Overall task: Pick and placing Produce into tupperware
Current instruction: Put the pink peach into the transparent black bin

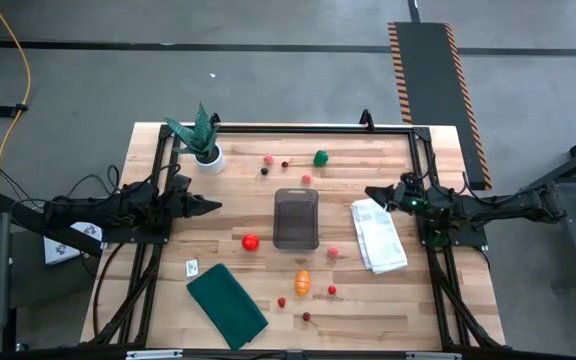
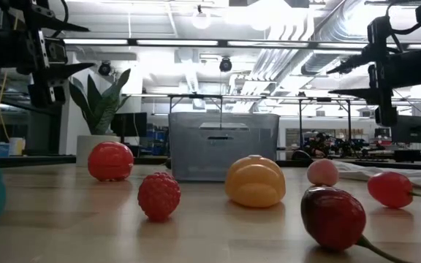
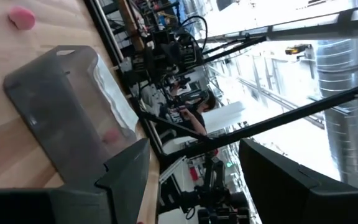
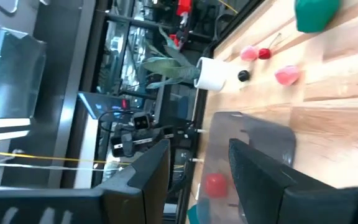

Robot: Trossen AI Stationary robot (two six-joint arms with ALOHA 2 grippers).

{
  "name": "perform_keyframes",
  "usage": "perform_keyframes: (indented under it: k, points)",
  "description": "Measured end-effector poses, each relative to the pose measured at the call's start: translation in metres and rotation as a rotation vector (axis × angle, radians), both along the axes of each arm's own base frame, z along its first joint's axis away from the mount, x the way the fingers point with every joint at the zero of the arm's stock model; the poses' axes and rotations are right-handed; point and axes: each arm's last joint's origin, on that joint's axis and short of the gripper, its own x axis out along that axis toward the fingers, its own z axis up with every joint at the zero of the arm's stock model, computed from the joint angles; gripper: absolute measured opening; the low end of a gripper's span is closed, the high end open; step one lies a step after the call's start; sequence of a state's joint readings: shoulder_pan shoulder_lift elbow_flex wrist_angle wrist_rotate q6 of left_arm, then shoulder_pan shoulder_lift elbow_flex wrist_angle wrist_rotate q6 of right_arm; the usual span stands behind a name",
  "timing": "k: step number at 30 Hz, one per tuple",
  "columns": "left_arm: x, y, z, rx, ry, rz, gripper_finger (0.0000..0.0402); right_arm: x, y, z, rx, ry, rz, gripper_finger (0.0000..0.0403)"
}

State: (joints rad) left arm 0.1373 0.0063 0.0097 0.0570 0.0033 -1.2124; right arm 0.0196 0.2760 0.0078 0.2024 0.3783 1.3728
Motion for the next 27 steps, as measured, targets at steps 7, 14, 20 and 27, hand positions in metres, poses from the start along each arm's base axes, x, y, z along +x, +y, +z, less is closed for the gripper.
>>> perform_keyframes:
  k: [7,14,20,27]
  points:
    - [0.0,0.002,-0.001,0.068,0.027,0.068,0.0237,0.0,0.0,-0.002,0.007,0.023,-0.001,0.0156]
    - [0.0,0.003,-0.001,0.096,0.033,0.105,0.0237,0.0,0.0,0.0,-0.036,0.017,0.004,0.0137]
    - [0.0,0.003,-0.002,0.105,0.036,0.108,0.0237,0.0,0.0,0.005,-0.068,-0.011,0.012,0.0064]
    - [-0.001,0.003,0.003,0.112,0.001,0.11,0.0235,0.001,0.002,0.015,-0.09,-0.104,0.069,0.0042]
